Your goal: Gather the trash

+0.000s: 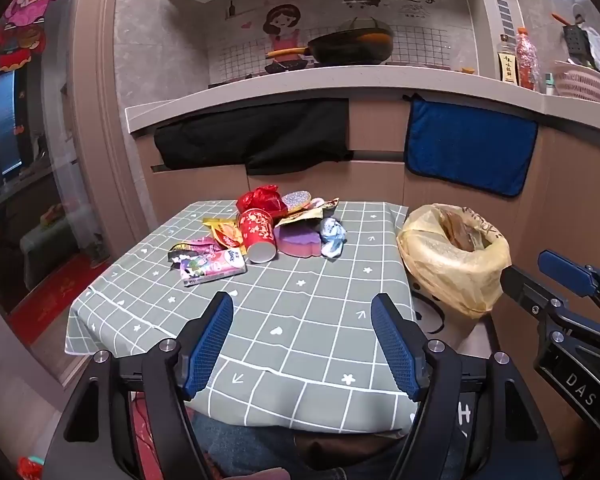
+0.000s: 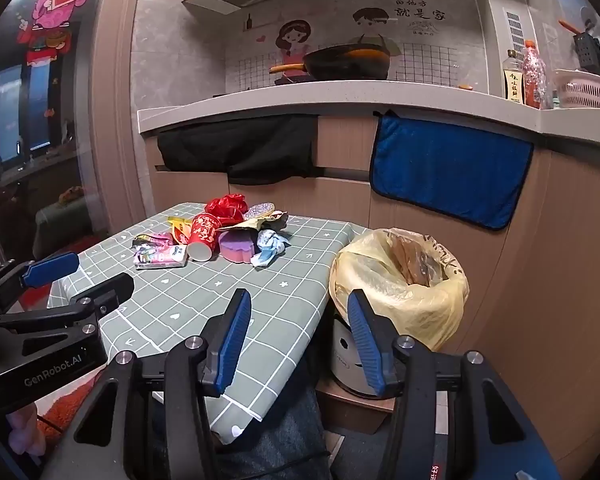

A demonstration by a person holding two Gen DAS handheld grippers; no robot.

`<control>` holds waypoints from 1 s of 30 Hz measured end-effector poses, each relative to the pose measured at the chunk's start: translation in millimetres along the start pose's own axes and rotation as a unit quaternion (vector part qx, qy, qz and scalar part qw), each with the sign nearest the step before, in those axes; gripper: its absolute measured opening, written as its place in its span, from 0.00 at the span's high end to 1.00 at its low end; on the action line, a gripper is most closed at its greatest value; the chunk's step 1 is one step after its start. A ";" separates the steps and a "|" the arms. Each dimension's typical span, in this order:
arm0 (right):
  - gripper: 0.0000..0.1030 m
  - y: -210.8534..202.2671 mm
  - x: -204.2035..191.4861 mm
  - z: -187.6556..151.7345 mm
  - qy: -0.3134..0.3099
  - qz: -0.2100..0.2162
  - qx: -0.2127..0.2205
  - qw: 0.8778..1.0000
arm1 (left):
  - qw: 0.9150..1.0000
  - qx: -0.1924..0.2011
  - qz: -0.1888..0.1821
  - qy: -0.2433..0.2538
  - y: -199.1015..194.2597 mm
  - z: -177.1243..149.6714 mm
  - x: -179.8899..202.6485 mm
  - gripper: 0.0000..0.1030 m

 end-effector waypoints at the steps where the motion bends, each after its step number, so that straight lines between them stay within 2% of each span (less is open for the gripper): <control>1: 0.54 -0.3 -1.9 -0.3 0.001 0.000 -0.001 1.000 | 1.000 0.000 0.000 0.001 0.9 0.2 0.0 0.31; 6: 0.54 -3.3 -5.2 -1.0 0.002 0.002 0.001 1.000 | 1.000 0.001 0.004 -0.001 -2.8 -3.5 -1.8 0.31; 14: 0.54 -1.4 10.7 2.4 0.007 0.000 0.003 1.000 | 1.000 0.000 0.007 -0.003 -3.8 -4.9 -9.3 0.31; 30: 0.54 -4.5 4.0 3.6 0.007 -0.007 0.002 1.000 | 1.000 0.003 0.008 0.002 0.0 -8.7 -17.5 0.31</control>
Point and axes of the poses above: each gripper's, at about its wrist camera, not at the fingertips, and y roughly the way its jaws point, x to its right, z to its top, the point moved 1 cm from there along y, roughly the way its jaws point, and after that the axes turned 2 degrees about y, right-handed, at the moved point
